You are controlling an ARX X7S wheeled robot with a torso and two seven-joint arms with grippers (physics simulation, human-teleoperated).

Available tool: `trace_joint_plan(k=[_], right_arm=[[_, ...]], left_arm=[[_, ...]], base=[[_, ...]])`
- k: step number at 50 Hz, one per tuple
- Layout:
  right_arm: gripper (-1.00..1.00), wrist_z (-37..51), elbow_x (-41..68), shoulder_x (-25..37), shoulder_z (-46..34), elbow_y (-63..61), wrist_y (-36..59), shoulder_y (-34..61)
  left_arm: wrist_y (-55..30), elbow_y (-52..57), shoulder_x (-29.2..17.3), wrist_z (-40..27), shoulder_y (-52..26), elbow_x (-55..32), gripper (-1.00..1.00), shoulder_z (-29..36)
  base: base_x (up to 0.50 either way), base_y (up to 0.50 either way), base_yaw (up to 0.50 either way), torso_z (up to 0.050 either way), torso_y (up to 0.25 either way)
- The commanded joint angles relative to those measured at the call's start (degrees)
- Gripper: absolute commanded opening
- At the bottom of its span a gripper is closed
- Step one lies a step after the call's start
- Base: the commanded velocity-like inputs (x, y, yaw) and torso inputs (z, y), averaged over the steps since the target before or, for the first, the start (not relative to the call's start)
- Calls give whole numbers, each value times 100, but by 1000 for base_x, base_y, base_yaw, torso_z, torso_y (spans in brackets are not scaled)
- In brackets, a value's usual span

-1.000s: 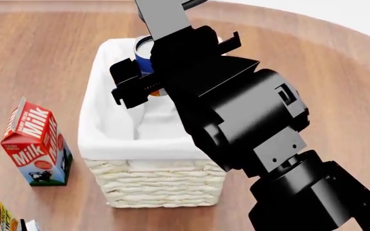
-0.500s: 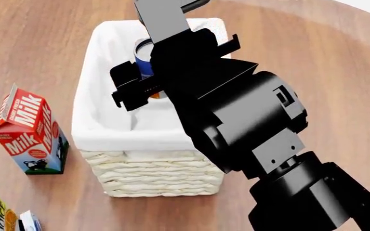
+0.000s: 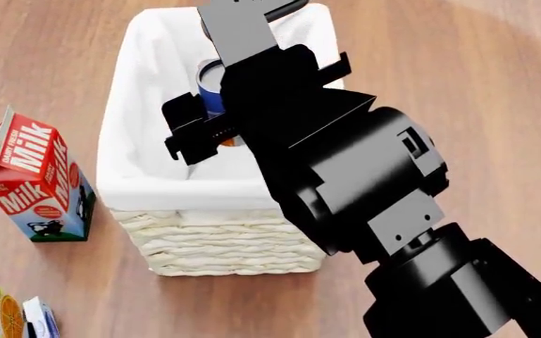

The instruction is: Pick up the alphabet soup, and put it in the basket.

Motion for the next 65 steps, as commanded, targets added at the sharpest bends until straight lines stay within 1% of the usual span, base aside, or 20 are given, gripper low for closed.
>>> trace_joint_plan(k=[1, 5, 7, 8, 14, 28, 32, 39, 49, 52, 60, 61, 62, 63, 65], right_arm=[[-100, -55, -147, 15, 5, -54, -19, 50], [-100, -63, -150, 0, -2, -30, -57, 37], [-100, -22, -280, -8, -134, -31, -73, 73], [100, 50, -342, -29, -139, 28, -121, 84], [100, 83, -251, -14, -18, 34, -130, 93], [100, 35, -237, 33, -66, 8, -154, 82], [100, 122, -135, 146, -8, -309, -22, 83], [100, 448, 297, 468, 333, -1289, 434, 149], [100, 602, 456, 697, 533, -1603, 593, 240], [100, 661, 571, 868, 687, -1910, 549, 115], [100, 1046, 1098, 1720, 1264, -3638, 447, -665], [100, 1115, 1211, 1907, 1420, -4027, 323, -949], [100, 1121, 1217, 1913, 1423, -4038, 325, -954], [100, 1134, 1333, 2110, 1590, -4464, 135, -1289], [100, 1243, 1335, 2325, 1718, -4913, -51, -1634]], left_arm=[[203, -18, -50, 3, 6, -156, 100, 21], [207, -43, -50, 8, -7, -145, 100, 35], [213, -35, -52, -6, 3, -124, 100, 28], [212, -35, -52, -6, 2, -122, 100, 29], [235, -48, -56, -22, 1, -122, 100, 26], [227, -45, -68, -23, -2, -117, 100, 48], [212, -43, -69, -24, -5, -117, 100, 51], [196, -55, -59, -34, -17, -99, 100, 60], [152, -29, -73, -55, -5, -105, 100, 42], [132, -25, -66, -59, -8, -94, 100, 47], [122, -11, -66, -87, 6, -75, 100, 37], [118, -39, -56, -81, -14, -66, 100, 50], [118, -40, -56, -82, -15, -66, 100, 51], [113, -39, -53, -78, -18, -69, 100, 59], [108, -31, -55, -89, -11, -55, 100, 52]], base=[[0, 0, 0, 0, 0], [0, 0, 0, 0, 0], [0, 0, 1, 0, 0], [0, 0, 0, 0, 0], [0, 0, 0, 0, 0], [0, 0, 0, 0, 0], [0, 0, 0, 0, 0], [0, 0, 0, 0, 0], [0, 0, 0, 0, 0], [0, 0, 0, 0, 0], [0, 0, 0, 0, 0], [0, 0, 0, 0, 0], [0, 0, 0, 0, 0], [0, 0, 0, 0, 0], [0, 0, 0, 0, 0]])
